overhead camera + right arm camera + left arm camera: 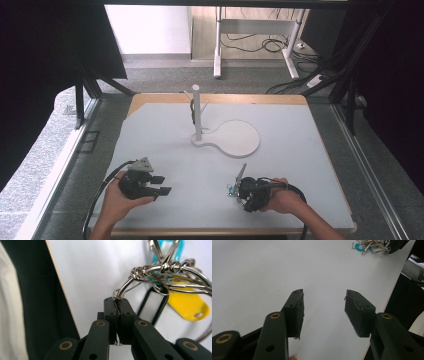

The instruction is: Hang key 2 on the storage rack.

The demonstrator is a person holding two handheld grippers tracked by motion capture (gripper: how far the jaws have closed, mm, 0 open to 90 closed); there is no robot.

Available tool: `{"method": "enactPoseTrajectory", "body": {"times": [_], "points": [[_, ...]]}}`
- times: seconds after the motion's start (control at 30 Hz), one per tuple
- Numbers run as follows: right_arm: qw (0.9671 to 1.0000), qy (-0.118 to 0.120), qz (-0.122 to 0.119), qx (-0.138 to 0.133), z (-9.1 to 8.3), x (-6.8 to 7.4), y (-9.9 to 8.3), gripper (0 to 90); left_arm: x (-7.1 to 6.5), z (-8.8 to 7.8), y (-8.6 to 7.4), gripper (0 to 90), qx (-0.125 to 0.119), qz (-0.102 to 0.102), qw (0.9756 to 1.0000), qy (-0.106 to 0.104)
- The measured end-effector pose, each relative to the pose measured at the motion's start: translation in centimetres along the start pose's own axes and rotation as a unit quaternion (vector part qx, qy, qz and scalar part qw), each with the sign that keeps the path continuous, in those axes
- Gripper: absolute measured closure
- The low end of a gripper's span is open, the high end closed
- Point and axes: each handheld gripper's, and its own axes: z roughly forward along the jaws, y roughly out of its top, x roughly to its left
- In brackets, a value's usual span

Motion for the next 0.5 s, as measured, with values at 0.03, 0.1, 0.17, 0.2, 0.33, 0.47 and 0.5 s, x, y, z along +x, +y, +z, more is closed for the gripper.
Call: {"method": "enactPoseTrajectory", "body": {"times": [0.03, 0.1, 0.17, 0.2, 0.33, 0.47, 0.5], "points": [[0.9997, 0.008, 0.015, -0.019, -0.8, -0.3, -0.2, 87.2, 0.3, -0.1, -0.1, 49.9, 0.003, 0.001, 1.0, -0.003], [0.9994, 0.012, 0.021, -0.025, -1.2, -0.4, -0.3, 87.2, 0.3, 0.0, -0.2, 49.9, 0.0, -0.005, 1.0, -0.002], [0.9986, 0.017, 0.031, -0.041, -2.2, -0.8, -0.5, 87.3, 0.5, 0.0, -0.3, 49.9, 0.002, -0.005, 1.0, -0.002], [0.9982, 0.019, 0.035, -0.044, -2.6, -0.9, -0.6, 87.4, 0.5, -0.1, -0.3, 50.0, 0.002, -0.004, 1.0, -0.001], [0.9966, 0.024, 0.052, -0.059, -4.5, -1.5, -0.9, 87.6, 0.5, -0.3, -0.4, 49.9, -0.002, -0.007, 1.0, -0.001], [0.9958, 0.028, 0.062, -0.061, -6.1, -2.2, -0.8, 87.8, 0.5, -0.3, -0.4, 50.0, -0.003, -0.01, 0.9999, -0.001], [0.9958, 0.027, 0.065, -0.059, -6.3, -2.3, -0.8, 87.8, 0.5, -0.3, -0.4, 49.9, 0.0, -0.007, 1.0, -0.001]]}}
